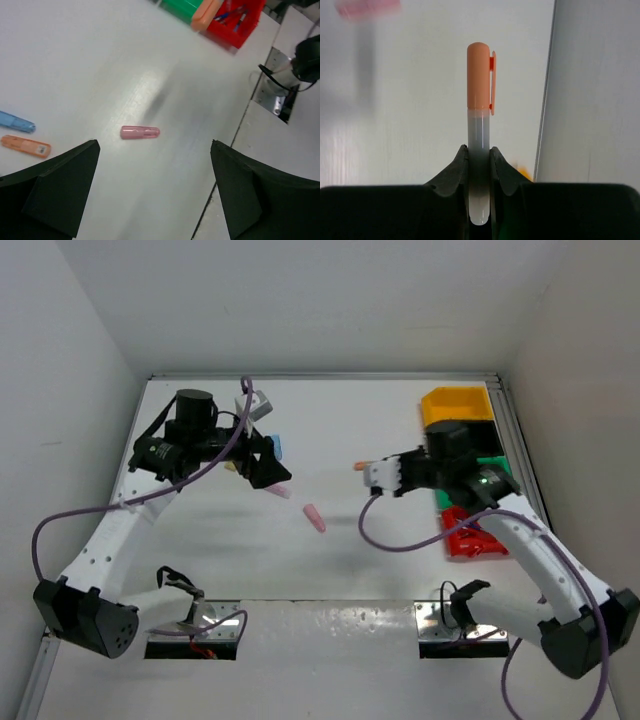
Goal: Sort the stationery into containers
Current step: Place the pen in the storage box.
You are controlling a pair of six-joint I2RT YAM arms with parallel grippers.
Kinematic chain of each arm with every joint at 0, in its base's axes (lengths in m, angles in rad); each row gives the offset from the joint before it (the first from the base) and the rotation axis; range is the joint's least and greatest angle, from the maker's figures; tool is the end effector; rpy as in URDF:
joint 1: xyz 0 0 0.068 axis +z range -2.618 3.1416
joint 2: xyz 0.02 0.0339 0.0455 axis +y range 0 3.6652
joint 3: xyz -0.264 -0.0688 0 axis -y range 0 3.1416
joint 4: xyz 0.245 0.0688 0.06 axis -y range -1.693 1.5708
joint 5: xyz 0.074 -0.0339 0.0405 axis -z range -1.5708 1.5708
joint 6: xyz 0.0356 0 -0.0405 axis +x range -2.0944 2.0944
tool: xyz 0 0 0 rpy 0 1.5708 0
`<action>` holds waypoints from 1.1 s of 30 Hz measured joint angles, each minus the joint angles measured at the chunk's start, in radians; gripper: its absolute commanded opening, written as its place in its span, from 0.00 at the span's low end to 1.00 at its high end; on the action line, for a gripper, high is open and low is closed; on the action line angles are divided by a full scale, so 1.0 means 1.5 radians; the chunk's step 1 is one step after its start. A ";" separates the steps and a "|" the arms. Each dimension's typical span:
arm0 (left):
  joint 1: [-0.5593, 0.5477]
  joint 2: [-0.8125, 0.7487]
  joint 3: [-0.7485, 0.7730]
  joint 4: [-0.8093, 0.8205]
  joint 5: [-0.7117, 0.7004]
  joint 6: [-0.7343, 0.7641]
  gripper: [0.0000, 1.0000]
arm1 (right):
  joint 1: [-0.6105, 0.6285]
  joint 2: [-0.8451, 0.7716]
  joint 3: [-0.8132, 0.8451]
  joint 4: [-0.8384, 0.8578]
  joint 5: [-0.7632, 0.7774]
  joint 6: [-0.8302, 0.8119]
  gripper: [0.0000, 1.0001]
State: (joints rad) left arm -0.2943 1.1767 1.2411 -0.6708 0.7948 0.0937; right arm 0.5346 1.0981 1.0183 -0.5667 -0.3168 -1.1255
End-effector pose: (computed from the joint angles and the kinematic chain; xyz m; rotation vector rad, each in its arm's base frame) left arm 0.2228 -0.0941 0.3765 0.8474 1.9484 -0.9754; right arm 0.1965 0.1292 0.3239 -1.7206 1.3391 0.0169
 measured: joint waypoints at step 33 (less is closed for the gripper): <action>-0.027 0.092 0.019 -0.022 -0.245 0.075 1.00 | -0.623 0.390 0.142 -0.216 -0.066 -0.416 0.45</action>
State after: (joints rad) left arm -0.3351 1.3148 1.2697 -0.7036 0.4278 0.2054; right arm -0.3992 1.6833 1.2316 -0.8906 -0.4152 -1.7500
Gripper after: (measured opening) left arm 0.992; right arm 0.376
